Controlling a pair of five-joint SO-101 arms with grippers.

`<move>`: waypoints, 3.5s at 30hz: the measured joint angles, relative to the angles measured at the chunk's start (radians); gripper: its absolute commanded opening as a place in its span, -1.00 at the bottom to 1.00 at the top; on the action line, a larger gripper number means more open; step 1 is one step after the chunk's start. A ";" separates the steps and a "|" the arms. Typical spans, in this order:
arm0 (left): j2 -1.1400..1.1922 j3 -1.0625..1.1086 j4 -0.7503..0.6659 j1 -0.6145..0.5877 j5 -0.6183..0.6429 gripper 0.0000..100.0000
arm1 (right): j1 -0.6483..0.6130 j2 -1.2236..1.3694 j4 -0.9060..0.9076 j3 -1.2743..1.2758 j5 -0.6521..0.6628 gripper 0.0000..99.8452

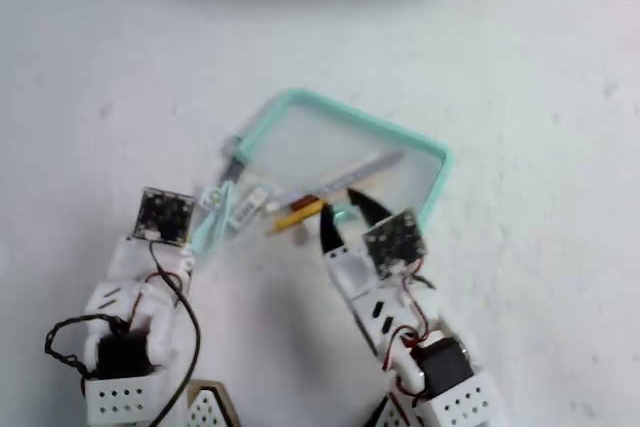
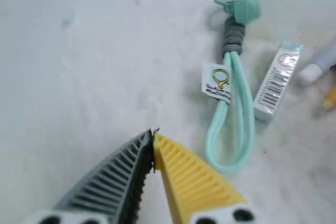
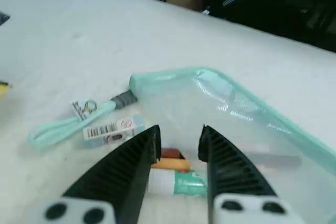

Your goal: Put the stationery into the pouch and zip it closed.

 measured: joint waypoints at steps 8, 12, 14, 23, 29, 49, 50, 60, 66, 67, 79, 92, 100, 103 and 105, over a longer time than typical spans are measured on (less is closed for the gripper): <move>0.000 0.000 0.000 -0.040 0.000 -0.95 | -0.005 -0.002 0.051 0.012 0.000 -0.75; 0.000 0.000 -0.011 -0.083 0.000 -0.95 | -0.012 -0.002 0.100 0.012 0.028 -0.75; 0.000 0.000 -0.011 -0.087 0.000 -0.95 | -0.011 -0.002 0.114 0.012 0.089 -0.75; 0.000 -0.178 0.031 -0.094 0.005 -0.95 | -0.006 -0.002 0.153 0.012 0.238 -0.75; -0.011 -0.338 0.064 -0.072 0.034 -0.95 | 0.005 -0.002 0.153 0.012 0.247 -0.75; 0.647 -0.601 -0.064 0.035 0.118 -0.95 | 0.005 -0.002 0.153 0.012 0.247 -0.75; 0.721 -0.646 -0.063 0.035 0.150 -0.95 | 0.006 -0.002 0.153 0.012 0.247 -0.75; 1.128 -0.723 -0.133 -0.023 0.278 -0.95 | 0.009 -0.002 0.190 0.012 0.345 -0.75; 1.129 -0.626 -0.279 -0.117 0.358 -0.95 | -0.046 -0.002 0.190 0.012 0.362 -0.75; 1.129 -0.614 -0.301 -0.118 0.362 -0.95 | -0.052 -0.002 0.190 0.012 0.362 -0.75; 1.126 -0.574 -0.367 -0.124 0.367 -0.95 | -0.160 0.137 0.345 -0.256 0.362 -0.75; 1.123 -0.566 -0.367 -0.129 0.370 -0.95 | -0.269 0.996 0.173 -0.723 0.270 -0.75; 1.123 -0.566 -0.367 -0.129 0.370 -0.95 | -0.353 1.539 0.169 -1.066 0.152 -0.75; 1.123 -0.566 -0.367 -0.129 0.370 -0.95 | -0.348 1.697 0.169 -1.197 0.035 -0.75; 1.123 -0.566 -0.367 -0.129 0.371 -0.95 | -0.336 1.798 0.169 -1.287 -0.071 -0.75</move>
